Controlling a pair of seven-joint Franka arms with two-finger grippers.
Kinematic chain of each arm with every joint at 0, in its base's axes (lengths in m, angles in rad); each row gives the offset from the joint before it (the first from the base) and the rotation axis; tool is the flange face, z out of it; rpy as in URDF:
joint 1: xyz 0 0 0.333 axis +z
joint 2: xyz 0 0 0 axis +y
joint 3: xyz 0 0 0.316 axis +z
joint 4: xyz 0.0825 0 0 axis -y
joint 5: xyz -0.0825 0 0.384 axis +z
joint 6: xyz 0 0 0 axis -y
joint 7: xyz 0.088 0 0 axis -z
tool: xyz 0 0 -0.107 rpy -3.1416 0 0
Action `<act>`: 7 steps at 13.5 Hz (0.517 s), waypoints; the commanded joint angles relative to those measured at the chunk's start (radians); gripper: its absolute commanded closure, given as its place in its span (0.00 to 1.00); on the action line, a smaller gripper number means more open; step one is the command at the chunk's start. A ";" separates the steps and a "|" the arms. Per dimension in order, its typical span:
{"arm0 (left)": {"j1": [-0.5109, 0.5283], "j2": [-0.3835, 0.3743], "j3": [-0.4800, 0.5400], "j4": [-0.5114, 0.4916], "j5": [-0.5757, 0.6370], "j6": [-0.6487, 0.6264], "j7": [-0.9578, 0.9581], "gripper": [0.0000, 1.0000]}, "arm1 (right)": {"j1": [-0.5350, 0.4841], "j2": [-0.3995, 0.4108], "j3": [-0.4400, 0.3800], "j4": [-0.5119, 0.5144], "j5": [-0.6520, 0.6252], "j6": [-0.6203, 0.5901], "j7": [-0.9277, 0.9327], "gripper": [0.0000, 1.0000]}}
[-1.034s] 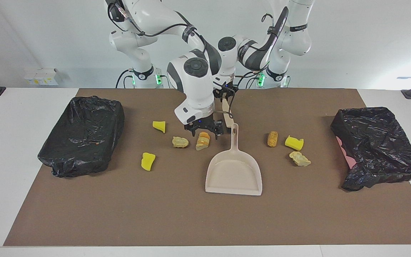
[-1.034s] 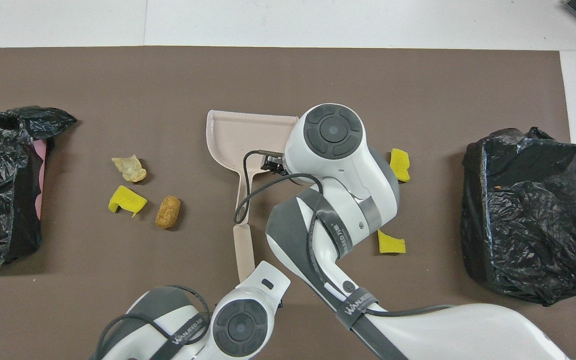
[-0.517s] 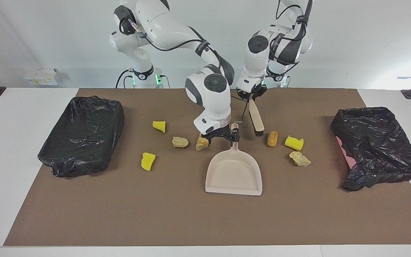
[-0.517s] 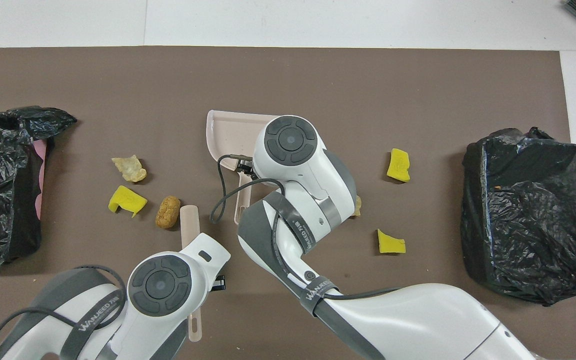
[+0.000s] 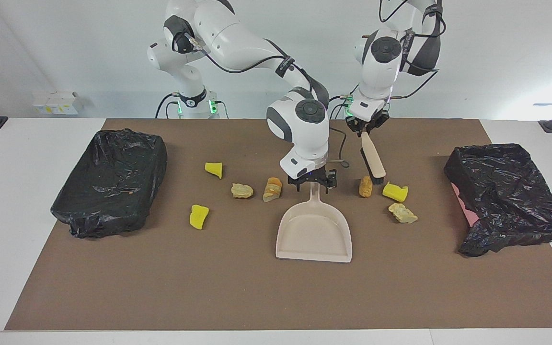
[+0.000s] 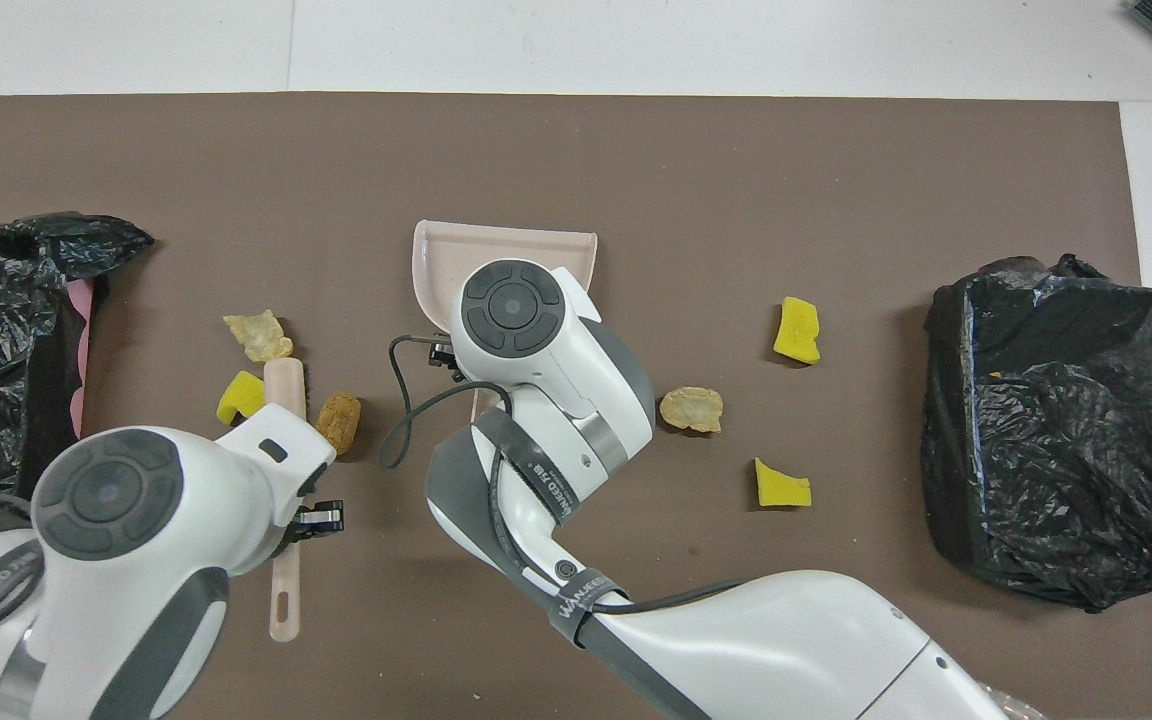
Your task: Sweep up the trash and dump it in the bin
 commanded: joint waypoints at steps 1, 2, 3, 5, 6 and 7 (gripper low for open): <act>0.141 0.019 -0.010 0.000 0.015 0.069 0.091 1.00 | -0.005 0.000 0.007 -0.015 0.005 0.000 0.012 0.33; 0.181 0.022 -0.010 0.000 0.015 0.089 0.132 1.00 | -0.003 -0.012 0.007 -0.045 0.004 0.018 0.011 0.33; 0.223 0.027 -0.010 -0.001 0.015 0.103 0.172 1.00 | -0.003 -0.018 0.008 -0.067 0.005 0.048 0.010 0.33; 0.296 0.031 -0.010 -0.003 0.015 0.123 0.252 1.00 | -0.003 -0.031 0.010 -0.090 0.004 0.055 0.006 0.41; 0.336 0.033 -0.010 -0.004 0.015 0.131 0.283 1.00 | -0.003 -0.032 0.010 -0.093 0.002 0.046 0.003 0.54; 0.373 0.036 -0.010 -0.007 0.015 0.145 0.321 1.00 | -0.003 -0.034 0.010 -0.093 0.002 0.043 0.000 0.76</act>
